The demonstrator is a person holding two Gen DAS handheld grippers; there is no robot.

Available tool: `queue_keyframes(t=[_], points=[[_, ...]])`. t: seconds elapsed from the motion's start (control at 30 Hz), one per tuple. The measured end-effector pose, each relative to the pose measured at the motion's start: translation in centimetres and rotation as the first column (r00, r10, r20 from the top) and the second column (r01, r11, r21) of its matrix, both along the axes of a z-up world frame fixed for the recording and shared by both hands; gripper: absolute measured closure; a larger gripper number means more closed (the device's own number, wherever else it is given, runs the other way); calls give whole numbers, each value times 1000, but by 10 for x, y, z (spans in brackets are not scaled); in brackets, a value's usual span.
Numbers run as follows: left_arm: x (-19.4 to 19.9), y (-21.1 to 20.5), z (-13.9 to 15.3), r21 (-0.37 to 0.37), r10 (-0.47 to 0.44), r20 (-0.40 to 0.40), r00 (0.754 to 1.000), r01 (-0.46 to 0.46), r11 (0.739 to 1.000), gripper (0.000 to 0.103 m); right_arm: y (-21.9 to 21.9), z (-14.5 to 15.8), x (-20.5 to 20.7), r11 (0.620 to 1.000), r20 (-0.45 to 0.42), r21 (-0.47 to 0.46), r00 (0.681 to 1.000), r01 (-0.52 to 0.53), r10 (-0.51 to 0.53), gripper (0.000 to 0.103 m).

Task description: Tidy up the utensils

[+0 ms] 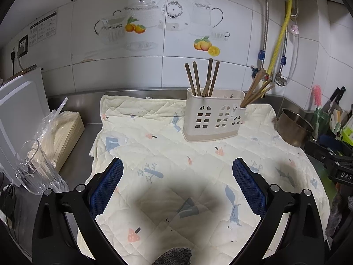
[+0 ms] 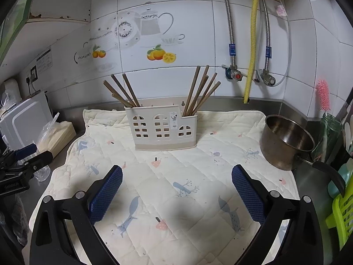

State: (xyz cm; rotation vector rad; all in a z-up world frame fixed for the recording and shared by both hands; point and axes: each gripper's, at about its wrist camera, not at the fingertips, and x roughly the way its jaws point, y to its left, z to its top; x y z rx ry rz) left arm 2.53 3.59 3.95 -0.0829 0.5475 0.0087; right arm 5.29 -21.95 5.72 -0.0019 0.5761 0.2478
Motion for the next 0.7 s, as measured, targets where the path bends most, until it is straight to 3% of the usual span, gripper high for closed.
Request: queue_keyframes(t=[0.7], points=[[4,-1,-5,6,-8,-25,1000,8,1000,5,4,0,0,1000,-4,-5,1000,-9,9,7]])
